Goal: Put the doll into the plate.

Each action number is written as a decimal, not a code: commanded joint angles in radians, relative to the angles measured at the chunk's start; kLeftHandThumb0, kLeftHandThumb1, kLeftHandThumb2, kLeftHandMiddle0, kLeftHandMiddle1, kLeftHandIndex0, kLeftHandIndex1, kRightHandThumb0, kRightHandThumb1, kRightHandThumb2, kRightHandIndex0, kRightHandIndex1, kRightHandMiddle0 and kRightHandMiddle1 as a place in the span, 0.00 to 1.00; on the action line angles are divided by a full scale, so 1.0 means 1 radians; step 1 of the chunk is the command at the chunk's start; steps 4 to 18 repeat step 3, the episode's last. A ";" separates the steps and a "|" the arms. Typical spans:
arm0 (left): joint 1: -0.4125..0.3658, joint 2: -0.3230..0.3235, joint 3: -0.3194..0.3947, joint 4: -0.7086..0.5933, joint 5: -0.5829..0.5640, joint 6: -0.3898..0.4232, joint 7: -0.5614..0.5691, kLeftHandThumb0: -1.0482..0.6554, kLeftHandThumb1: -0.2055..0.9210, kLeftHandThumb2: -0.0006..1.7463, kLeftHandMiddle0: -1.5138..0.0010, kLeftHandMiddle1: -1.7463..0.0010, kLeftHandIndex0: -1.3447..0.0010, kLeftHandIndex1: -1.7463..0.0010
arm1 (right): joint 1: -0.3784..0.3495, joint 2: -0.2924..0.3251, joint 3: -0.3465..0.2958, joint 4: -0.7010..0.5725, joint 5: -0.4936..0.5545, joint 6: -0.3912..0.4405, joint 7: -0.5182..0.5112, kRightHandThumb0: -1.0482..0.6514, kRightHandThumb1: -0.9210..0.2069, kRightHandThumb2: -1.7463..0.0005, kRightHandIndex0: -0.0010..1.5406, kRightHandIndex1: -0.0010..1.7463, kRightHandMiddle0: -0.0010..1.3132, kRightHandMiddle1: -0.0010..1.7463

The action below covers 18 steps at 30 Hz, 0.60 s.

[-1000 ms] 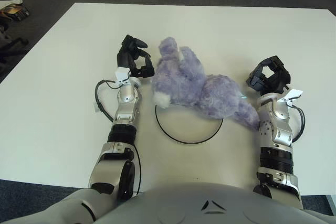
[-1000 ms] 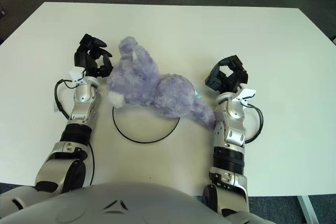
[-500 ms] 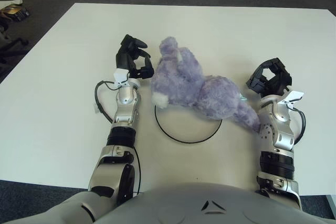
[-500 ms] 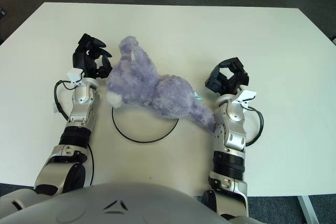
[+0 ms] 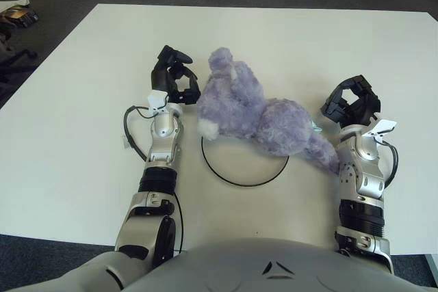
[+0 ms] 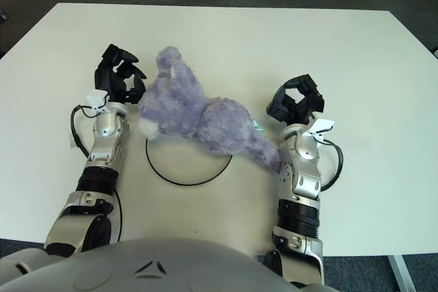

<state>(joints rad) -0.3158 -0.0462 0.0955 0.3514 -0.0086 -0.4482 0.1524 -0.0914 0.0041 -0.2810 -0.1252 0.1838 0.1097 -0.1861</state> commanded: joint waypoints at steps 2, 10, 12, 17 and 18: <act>0.068 -0.009 -0.002 0.001 -0.006 0.034 -0.007 0.61 0.11 1.00 0.38 0.00 0.47 0.06 | 0.016 0.007 0.001 -0.027 0.000 0.026 -0.008 0.32 0.59 0.20 0.82 1.00 0.51 1.00; 0.070 -0.010 -0.002 -0.003 -0.006 0.038 -0.007 0.61 0.11 1.00 0.38 0.00 0.47 0.06 | 0.016 0.007 0.001 -0.030 0.000 0.029 -0.009 0.32 0.59 0.20 0.82 1.00 0.51 1.00; 0.070 -0.010 -0.002 -0.003 -0.006 0.038 -0.007 0.61 0.11 1.00 0.38 0.00 0.47 0.06 | 0.016 0.007 0.001 -0.030 0.000 0.029 -0.009 0.32 0.59 0.20 0.82 1.00 0.51 1.00; 0.070 -0.010 -0.002 -0.003 -0.006 0.038 -0.007 0.61 0.11 1.00 0.38 0.00 0.47 0.06 | 0.016 0.007 0.001 -0.030 0.000 0.029 -0.009 0.32 0.59 0.20 0.82 1.00 0.51 1.00; 0.070 -0.010 -0.002 -0.003 -0.006 0.038 -0.007 0.61 0.11 1.00 0.38 0.00 0.47 0.06 | 0.016 0.007 0.001 -0.030 0.000 0.029 -0.009 0.32 0.59 0.20 0.82 1.00 0.51 1.00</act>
